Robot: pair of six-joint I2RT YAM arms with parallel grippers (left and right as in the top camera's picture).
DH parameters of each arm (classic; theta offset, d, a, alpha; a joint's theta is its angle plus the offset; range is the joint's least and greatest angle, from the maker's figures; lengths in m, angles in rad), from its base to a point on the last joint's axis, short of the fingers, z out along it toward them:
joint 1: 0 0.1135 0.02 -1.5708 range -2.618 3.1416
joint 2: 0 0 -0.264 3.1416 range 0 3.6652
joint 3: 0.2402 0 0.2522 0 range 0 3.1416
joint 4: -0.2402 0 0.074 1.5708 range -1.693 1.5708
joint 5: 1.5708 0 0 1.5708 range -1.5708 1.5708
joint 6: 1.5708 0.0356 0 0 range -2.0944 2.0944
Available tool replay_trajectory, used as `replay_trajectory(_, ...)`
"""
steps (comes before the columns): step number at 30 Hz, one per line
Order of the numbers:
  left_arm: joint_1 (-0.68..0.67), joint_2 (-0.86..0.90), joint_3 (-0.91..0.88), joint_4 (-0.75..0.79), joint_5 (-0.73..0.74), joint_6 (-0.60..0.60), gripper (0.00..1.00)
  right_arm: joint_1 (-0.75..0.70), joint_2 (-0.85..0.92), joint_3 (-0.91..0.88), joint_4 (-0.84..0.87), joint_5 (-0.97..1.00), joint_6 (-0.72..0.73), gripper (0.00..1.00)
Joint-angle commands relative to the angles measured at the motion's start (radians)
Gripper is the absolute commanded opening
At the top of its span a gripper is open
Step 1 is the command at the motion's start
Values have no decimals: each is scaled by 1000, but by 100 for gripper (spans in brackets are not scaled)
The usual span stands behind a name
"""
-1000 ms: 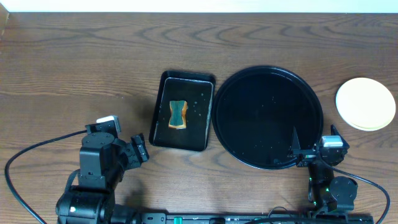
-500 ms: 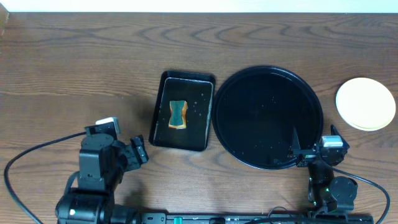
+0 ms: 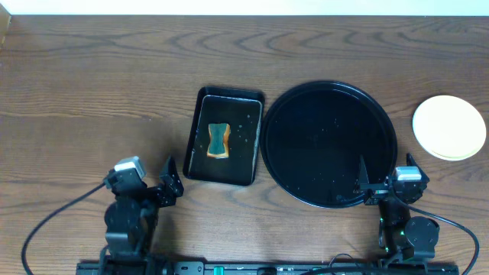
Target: Clean dirty plates on tray and stack at the side
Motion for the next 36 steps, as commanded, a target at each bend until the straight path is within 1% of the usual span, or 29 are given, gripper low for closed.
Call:
replay_trajectory(1, 17, -87, -75, 74, -10, 9, 85, 16, -7, -1, -4, -7, -5, 99)
replay_trajectory(6, 49, -177, -184, 267, -11, 11, 85, 16, -7, -1, -4, -7, -5, 99)
replay_trajectory(10, 54, -175, -250, 429, -11, 91, 85, 16, -7, -1, -4, -7, -5, 99)
replay_trajectory(12, 54, -175, -249, 396, -15, 128, 85, 16, -7, -1, -4, -7, -5, 99)
replay_trajectory(16, 54, -175, -249, 256, -37, 130, 85, 16, -7, -1, -4, -7, -5, 99)
replay_trajectory(17, 54, -175, -249, 241, -35, 130, 85, 16, -7, -1, -4, -7, -5, 99)
replay_trajectory(36, 53, -173, -249, 242, -25, 130, 85, 16, -7, -1, -4, -7, -5, 99)
